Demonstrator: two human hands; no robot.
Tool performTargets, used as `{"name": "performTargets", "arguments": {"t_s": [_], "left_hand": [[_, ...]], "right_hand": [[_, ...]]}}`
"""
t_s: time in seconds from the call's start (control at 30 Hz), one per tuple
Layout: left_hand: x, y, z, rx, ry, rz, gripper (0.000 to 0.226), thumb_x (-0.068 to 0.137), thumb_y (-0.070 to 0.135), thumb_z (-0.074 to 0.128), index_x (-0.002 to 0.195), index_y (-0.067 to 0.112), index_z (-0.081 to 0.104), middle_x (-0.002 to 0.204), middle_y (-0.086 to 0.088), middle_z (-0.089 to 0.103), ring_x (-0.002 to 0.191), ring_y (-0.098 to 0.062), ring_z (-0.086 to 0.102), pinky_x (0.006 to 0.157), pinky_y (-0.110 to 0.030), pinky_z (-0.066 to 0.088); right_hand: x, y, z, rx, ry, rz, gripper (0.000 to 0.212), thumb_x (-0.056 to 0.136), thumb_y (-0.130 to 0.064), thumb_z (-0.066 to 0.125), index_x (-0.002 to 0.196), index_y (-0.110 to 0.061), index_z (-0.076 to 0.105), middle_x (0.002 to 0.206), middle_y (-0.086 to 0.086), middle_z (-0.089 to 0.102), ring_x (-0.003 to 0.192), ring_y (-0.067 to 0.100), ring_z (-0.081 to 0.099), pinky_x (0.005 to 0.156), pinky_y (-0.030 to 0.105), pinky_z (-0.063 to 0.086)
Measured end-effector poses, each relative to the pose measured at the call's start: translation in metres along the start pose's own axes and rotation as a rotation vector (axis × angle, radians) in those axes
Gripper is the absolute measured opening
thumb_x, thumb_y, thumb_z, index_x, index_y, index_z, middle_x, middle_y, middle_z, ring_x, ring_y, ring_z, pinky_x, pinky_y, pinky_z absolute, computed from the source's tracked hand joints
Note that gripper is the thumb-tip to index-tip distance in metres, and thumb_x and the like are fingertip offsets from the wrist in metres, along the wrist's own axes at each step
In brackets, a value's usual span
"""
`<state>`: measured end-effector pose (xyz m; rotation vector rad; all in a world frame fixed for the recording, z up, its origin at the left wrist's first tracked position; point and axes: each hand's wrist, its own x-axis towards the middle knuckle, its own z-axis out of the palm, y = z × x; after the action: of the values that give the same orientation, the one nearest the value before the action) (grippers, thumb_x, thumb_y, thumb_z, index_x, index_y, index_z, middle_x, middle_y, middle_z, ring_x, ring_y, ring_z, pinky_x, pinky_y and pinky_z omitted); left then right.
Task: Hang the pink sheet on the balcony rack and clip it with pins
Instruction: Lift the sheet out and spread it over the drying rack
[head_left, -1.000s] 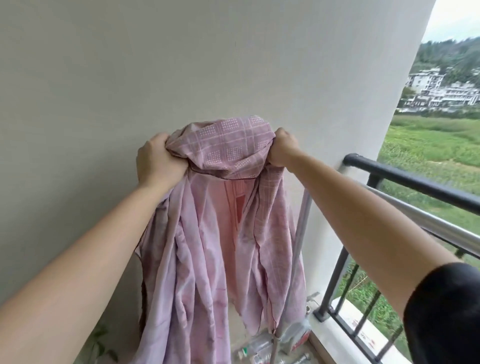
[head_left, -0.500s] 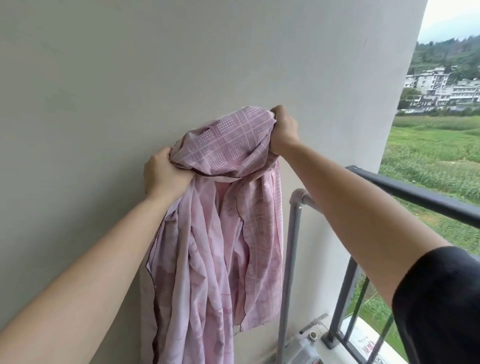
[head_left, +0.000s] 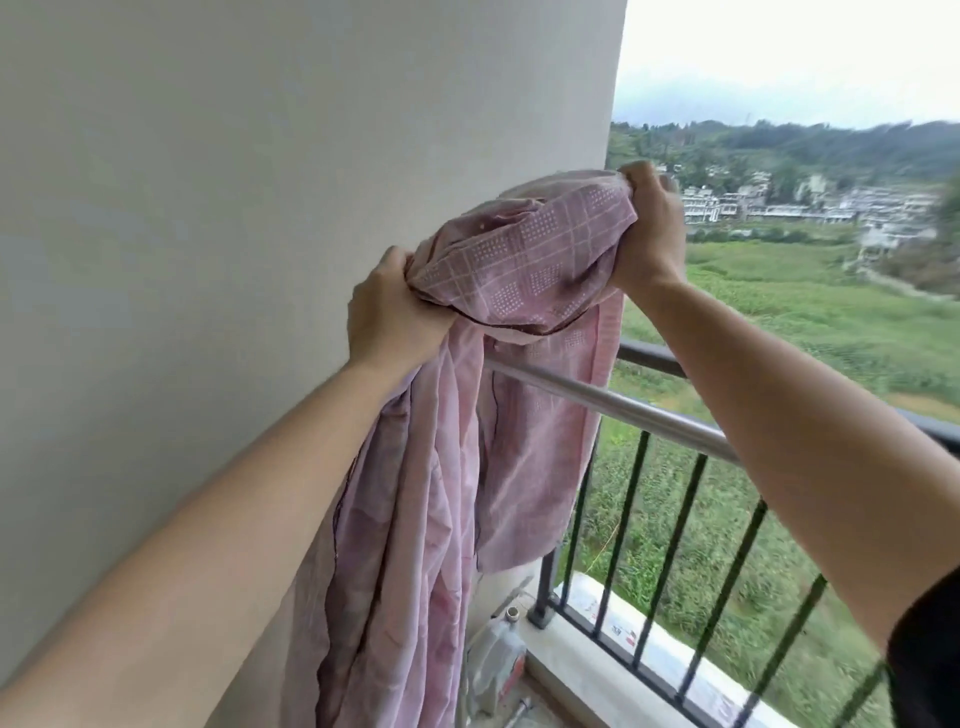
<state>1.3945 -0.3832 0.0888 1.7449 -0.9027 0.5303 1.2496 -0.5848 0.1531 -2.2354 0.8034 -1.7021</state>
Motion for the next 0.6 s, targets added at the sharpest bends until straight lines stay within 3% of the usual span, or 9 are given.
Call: {"name": "performTargets", "arguments": {"t_s": [0.1, 0.2, 0.27, 0.37, 0.5, 0.6], "left_hand": [[-0.028, 0.025, 0.022, -0.089, -0.094, 0.017, 0.025, 0.065, 0.046, 0.059, 0.073, 0.031, 0.041, 0.063, 0.014, 0.053, 0.056, -0.003, 0.048, 0.045, -0.023, 0.029], [-0.065, 0.051, 0.044, -0.161, -0.224, 0.001, 0.025, 0.065, 0.051, 0.057, 0.074, 0.032, 0.044, 0.064, 0.014, 0.056, 0.058, -0.004, 0.051, 0.047, -0.023, 0.031], [-0.084, 0.062, 0.057, -0.2, -0.292, 0.004, 0.021, 0.068, 0.047, 0.058, 0.074, 0.032, 0.044, 0.066, 0.014, 0.057, 0.063, -0.013, 0.057, 0.05, -0.025, 0.034], [-0.115, 0.085, 0.07, -0.204, -0.366, 0.049, 0.014, 0.072, 0.041, 0.06, 0.08, 0.032, 0.052, 0.07, 0.016, 0.058, 0.07, -0.019, 0.061, 0.049, -0.023, 0.036], [-0.148, 0.123, 0.074, -0.2, -0.39, 0.078, 0.024, 0.072, 0.038, 0.06, 0.094, 0.028, 0.058, 0.081, 0.005, 0.068, 0.074, -0.024, 0.064, 0.06, -0.032, 0.051], [-0.167, 0.155, 0.077, -0.199, -0.413, 0.082, 0.018, 0.074, 0.034, 0.06, 0.09, 0.027, 0.055, 0.075, 0.007, 0.062, 0.075, -0.026, 0.063, 0.06, -0.033, 0.049]], "right_hand": [[-0.017, 0.019, -0.068, -0.174, 0.005, -0.083, 0.024, 0.091, -0.005, 0.052, 0.114, -0.01, 0.058, 0.109, 0.011, 0.051, 0.084, 0.019, 0.045, 0.055, 0.015, 0.026], [-0.036, 0.047, -0.127, -0.424, -0.148, -0.006, 0.019, 0.091, -0.004, 0.049, 0.105, -0.011, 0.061, 0.103, 0.016, 0.059, 0.082, 0.023, 0.051, 0.055, 0.025, 0.033], [-0.05, 0.063, -0.154, -0.613, -0.385, 0.081, 0.018, 0.091, -0.007, 0.049, 0.096, -0.015, 0.064, 0.097, 0.013, 0.067, 0.079, 0.025, 0.056, 0.063, 0.026, 0.039], [-0.086, 0.081, -0.198, -0.87, -0.678, 0.16, 0.007, 0.091, -0.018, 0.055, 0.085, -0.018, 0.06, 0.084, 0.004, 0.066, 0.074, 0.025, 0.055, 0.06, 0.027, 0.039], [-0.113, 0.099, -0.242, -0.936, -0.72, 0.222, 0.017, 0.086, -0.018, 0.063, 0.07, -0.015, 0.057, 0.092, 0.011, 0.071, 0.076, 0.025, 0.056, 0.064, 0.028, 0.039], [-0.121, 0.105, -0.282, -0.899, -0.651, 0.231, 0.025, 0.086, -0.013, 0.06, 0.064, -0.019, 0.05, 0.098, 0.013, 0.071, 0.085, 0.028, 0.062, 0.067, 0.028, 0.037]]}}
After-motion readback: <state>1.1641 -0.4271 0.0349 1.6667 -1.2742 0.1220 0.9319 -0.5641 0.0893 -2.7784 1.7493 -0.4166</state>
